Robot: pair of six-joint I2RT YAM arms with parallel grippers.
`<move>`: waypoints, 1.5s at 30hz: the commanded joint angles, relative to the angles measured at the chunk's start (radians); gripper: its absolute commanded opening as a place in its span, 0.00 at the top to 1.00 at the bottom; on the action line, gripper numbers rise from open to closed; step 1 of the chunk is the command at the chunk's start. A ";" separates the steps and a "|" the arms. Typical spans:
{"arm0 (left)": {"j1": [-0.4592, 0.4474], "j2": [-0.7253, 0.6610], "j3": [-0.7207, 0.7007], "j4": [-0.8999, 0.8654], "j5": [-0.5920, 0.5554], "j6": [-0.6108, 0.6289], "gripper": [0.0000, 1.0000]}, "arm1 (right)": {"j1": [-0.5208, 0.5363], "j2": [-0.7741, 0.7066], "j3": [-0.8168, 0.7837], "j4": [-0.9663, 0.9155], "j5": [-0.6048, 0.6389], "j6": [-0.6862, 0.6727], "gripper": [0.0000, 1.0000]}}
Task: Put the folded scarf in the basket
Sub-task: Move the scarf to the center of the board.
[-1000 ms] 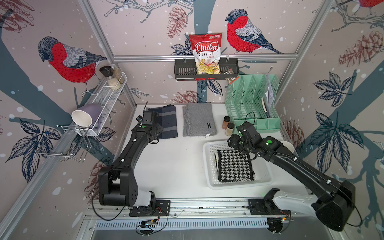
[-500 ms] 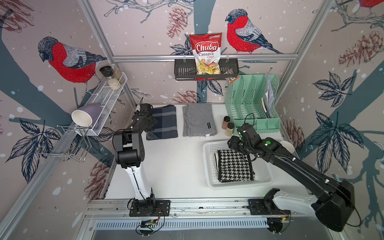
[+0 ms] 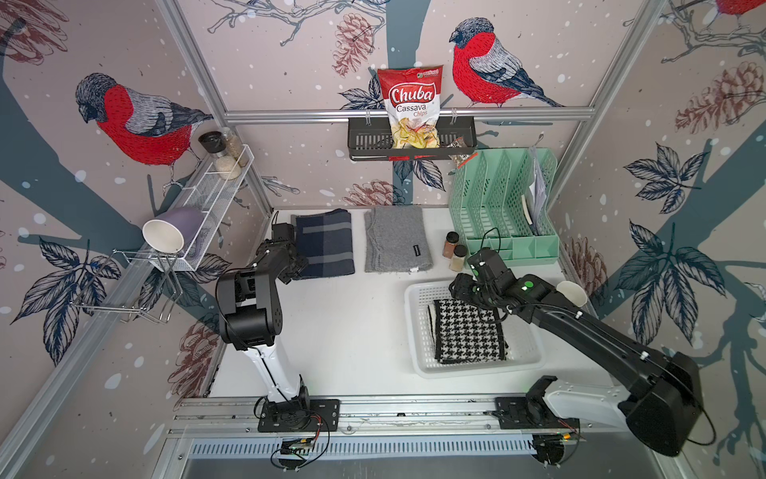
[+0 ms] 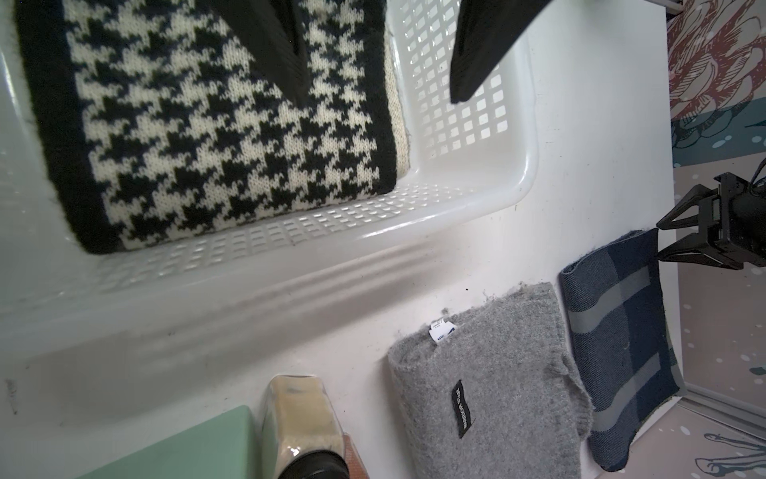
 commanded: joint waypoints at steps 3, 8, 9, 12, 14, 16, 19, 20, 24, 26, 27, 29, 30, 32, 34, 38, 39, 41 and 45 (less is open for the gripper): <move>0.009 -0.006 -0.035 0.041 -0.014 0.032 0.40 | 0.008 0.003 -0.008 0.024 -0.009 0.017 0.40; 0.028 0.038 -0.062 0.076 0.061 0.030 0.48 | 0.012 0.002 -0.018 0.029 -0.019 0.020 0.40; 0.031 0.041 -0.072 0.084 0.068 0.022 0.51 | 0.013 0.003 -0.018 0.030 -0.018 0.020 0.40; 0.039 0.033 -0.105 0.114 0.085 0.001 0.60 | 0.012 0.007 -0.021 0.033 -0.020 0.020 0.40; 0.039 0.027 -0.116 0.122 0.089 -0.007 0.70 | 0.015 0.011 -0.021 0.037 -0.022 0.019 0.40; 0.039 0.016 -0.131 0.130 0.086 -0.016 0.80 | 0.016 0.018 -0.021 0.042 -0.025 0.017 0.40; 0.041 0.000 -0.159 0.150 0.081 -0.023 0.98 | 0.019 0.026 -0.016 0.047 -0.028 0.016 0.40; 0.041 -0.001 -0.166 0.154 0.082 -0.025 1.00 | 0.021 0.026 -0.014 0.047 -0.028 0.016 0.40; 0.043 -0.007 -0.200 0.170 0.093 -0.042 1.00 | 0.024 0.023 -0.013 0.047 -0.027 0.017 0.40; 0.042 -0.032 -0.223 0.183 0.102 -0.067 1.00 | 0.025 0.022 -0.013 0.047 -0.027 0.017 0.40; 0.042 -0.051 -0.260 0.191 0.103 -0.083 1.00 | 0.027 0.023 -0.013 0.047 -0.028 0.016 0.40; 0.043 -0.090 -0.301 0.202 0.110 -0.107 1.00 | 0.028 0.026 -0.012 0.050 -0.034 0.013 0.40; 0.043 -0.107 -0.313 0.199 0.112 -0.117 1.00 | 0.028 0.029 -0.010 0.050 -0.037 0.011 0.40; 0.042 -0.152 -0.351 0.191 0.113 -0.140 1.00 | 0.033 0.036 0.002 0.053 -0.043 0.005 0.40; 0.042 -0.205 -0.398 0.184 0.107 -0.165 1.00 | 0.042 0.061 0.018 0.055 -0.046 -0.004 0.40; 0.040 -0.324 -0.522 0.174 0.113 -0.231 1.00 | 0.080 0.112 0.059 0.062 -0.068 -0.031 0.39; 0.035 -0.359 -0.560 0.175 0.121 -0.252 1.00 | 0.094 0.131 0.073 0.063 -0.079 -0.040 0.39; 0.019 -0.423 -0.625 0.169 0.123 -0.291 1.00 | 0.126 0.171 0.106 0.059 -0.090 -0.052 0.39; -0.031 -0.572 -0.738 0.140 0.119 -0.385 1.00 | 0.204 0.252 0.182 0.045 -0.096 -0.074 0.38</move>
